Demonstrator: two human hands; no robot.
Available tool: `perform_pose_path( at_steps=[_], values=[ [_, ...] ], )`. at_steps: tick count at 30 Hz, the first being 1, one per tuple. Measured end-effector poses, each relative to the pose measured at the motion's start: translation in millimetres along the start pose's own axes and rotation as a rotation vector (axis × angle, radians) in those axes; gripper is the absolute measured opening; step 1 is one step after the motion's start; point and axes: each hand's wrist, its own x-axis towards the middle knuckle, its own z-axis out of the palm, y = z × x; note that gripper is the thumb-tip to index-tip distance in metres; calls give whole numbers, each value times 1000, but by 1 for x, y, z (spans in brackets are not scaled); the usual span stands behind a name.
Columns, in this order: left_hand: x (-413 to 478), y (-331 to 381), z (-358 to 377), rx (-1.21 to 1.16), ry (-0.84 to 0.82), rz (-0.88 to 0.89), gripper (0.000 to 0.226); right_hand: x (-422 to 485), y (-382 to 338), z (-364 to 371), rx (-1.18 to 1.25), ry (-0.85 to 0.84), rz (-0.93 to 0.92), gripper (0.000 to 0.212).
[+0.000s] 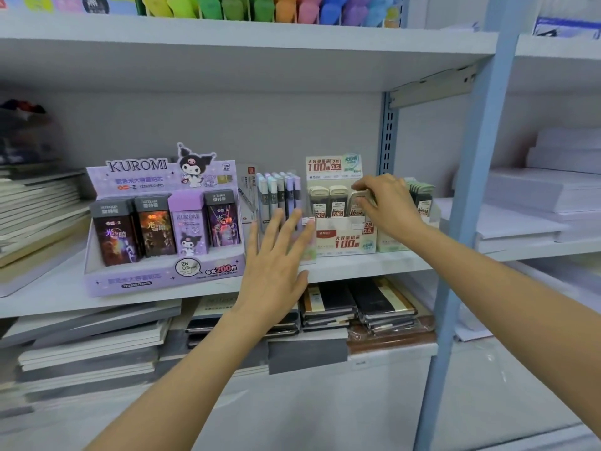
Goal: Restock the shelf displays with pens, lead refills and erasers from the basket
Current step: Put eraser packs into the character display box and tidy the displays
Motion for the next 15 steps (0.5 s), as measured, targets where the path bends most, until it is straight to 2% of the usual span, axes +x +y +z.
perform_pose_path(
  at_steps=[3,6,8,11,15],
  values=[
    [-7,4,-7,-29,41,17,73,-10,-7,-7,28,54,-35,32],
    [-29,13,-7,-101,167,20,56,-37,-26,-8,145,195,-172,25],
    [-54,19,0,-154,230,32,44,-68,-43,2,258,201,-247,19],
    [-108,27,26,-221,177,14,31,-128,-64,41,389,22,-273,14],
    [-203,36,80,-325,-143,-148,31,-218,-67,119,480,-281,-144,14]
  ],
)
